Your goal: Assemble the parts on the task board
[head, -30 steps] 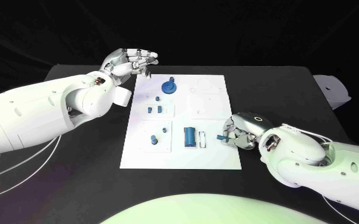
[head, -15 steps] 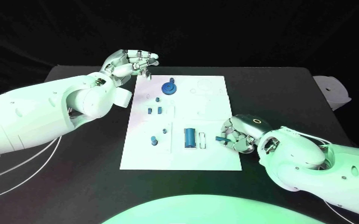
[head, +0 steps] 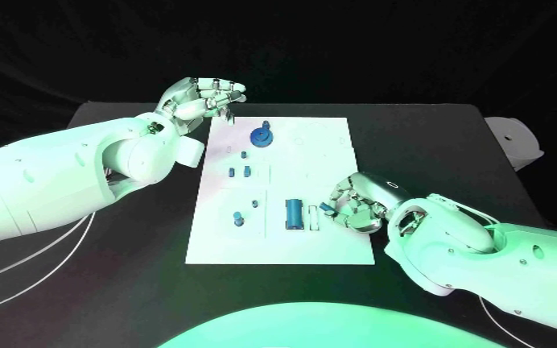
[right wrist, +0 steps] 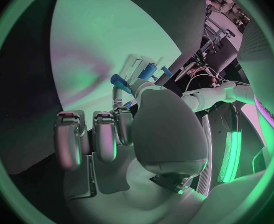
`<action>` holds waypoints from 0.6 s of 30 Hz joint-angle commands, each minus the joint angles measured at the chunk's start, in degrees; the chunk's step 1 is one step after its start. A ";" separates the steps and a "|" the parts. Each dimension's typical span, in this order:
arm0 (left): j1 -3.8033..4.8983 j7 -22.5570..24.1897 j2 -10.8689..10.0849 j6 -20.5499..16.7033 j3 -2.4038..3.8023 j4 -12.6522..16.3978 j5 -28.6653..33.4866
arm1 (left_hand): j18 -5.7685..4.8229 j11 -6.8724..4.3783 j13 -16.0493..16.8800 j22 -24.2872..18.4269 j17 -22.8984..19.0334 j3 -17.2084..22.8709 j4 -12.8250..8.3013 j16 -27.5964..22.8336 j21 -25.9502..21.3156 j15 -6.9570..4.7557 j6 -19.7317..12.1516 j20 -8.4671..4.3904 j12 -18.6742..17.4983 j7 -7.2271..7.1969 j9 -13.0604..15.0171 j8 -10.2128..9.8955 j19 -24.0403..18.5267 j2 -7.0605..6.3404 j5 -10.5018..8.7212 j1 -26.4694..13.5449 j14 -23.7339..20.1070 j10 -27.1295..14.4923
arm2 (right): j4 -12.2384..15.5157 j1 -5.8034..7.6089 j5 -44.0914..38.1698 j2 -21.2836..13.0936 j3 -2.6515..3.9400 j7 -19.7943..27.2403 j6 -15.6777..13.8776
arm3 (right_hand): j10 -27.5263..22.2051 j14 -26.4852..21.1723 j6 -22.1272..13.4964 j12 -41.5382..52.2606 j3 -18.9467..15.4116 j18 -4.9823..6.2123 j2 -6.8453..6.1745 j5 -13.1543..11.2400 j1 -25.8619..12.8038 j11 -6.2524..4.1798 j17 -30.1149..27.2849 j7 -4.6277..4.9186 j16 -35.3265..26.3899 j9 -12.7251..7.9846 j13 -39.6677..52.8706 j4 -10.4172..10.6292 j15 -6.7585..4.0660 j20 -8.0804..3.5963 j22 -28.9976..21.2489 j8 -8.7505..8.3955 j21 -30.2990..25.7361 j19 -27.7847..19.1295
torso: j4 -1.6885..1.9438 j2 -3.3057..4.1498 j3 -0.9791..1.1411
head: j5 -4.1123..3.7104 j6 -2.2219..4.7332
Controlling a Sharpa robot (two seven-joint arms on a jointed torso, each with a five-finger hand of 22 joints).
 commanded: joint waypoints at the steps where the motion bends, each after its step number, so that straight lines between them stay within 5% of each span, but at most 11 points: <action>1: 0.02 0.25 0.09 0.77 0.03 0.22 0.26 | 0.40 -0.07 0.08 -0.06 -0.09 -0.07 0.08 -0.17 -0.32 -0.05 -0.34 0.00 0.33 -0.14 -0.04 0.32 0.02 0.43 0.32 -0.07 -0.30 -0.33 | -0.31 -0.02 6.56 0.71 0.00 -0.10 -1.20 | 1.52 4.96 0.18 0.30 4.95 -0.82 -0.09 0.40 -1.52 0.02 9.65 -0.14 0.03 1.59 8.19 -4.54 -0.17 -0.43 14.49 0.17 0.23 5.41 | 0.03 0.01 -0.01 | 0.01 -0.17; 18: 0.02 0.18 -0.02 0.97 0.04 0.35 0.26 | 0.40 -0.05 0.10 -0.07 -0.12 0.00 0.05 -0.16 -0.33 -0.05 -0.34 -0.01 0.42 -0.12 -0.07 0.33 0.04 0.50 0.38 -0.02 -0.31 -0.39 | -2.78 -0.36 10.62 4.04 -0.02 -0.60 3.35 | 1.93 5.06 2.21 0.89 2.00 -0.93 0.01 1.96 -9.79 -0.36 10.12 -0.63 0.20 2.18 8.56 -1.38 -0.48 -0.68 14.64 1.00 0.80 5.56 | 0.02 0.00 0.02 | -0.01 -0.29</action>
